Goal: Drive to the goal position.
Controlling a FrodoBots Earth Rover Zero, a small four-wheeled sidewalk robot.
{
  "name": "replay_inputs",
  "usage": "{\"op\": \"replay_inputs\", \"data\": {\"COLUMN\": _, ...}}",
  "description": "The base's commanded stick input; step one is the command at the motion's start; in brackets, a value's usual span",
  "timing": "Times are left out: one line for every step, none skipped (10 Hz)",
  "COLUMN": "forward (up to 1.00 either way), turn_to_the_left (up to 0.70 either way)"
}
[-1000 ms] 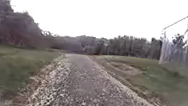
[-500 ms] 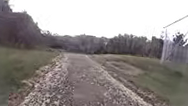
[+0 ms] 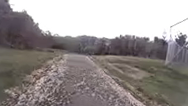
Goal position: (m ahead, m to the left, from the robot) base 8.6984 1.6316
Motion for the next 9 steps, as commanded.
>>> {"op": "replay_inputs", "data": {"forward": 0.68, "turn_to_the_left": 0.34}}
{"op": "replay_inputs", "data": {"forward": 0.68, "turn_to_the_left": 0.29}}
{"op": "replay_inputs", "data": {"forward": 0.68, "turn_to_the_left": 0.12}}
{"op": "replay_inputs", "data": {"forward": 0.68, "turn_to_the_left": 0.04}}
{"op": "replay_inputs", "data": {"forward": 0.68, "turn_to_the_left": 0.00}}
{"op": "replay_inputs", "data": {"forward": 0.68, "turn_to_the_left": 0.00}}
{"op": "replay_inputs", "data": {"forward": 0.68, "turn_to_the_left": 0.00}}
{"op": "replay_inputs", "data": {"forward": 0.68, "turn_to_the_left": 0.00}}
{"op": "replay_inputs", "data": {"forward": 0.68, "turn_to_the_left": 0.00}}
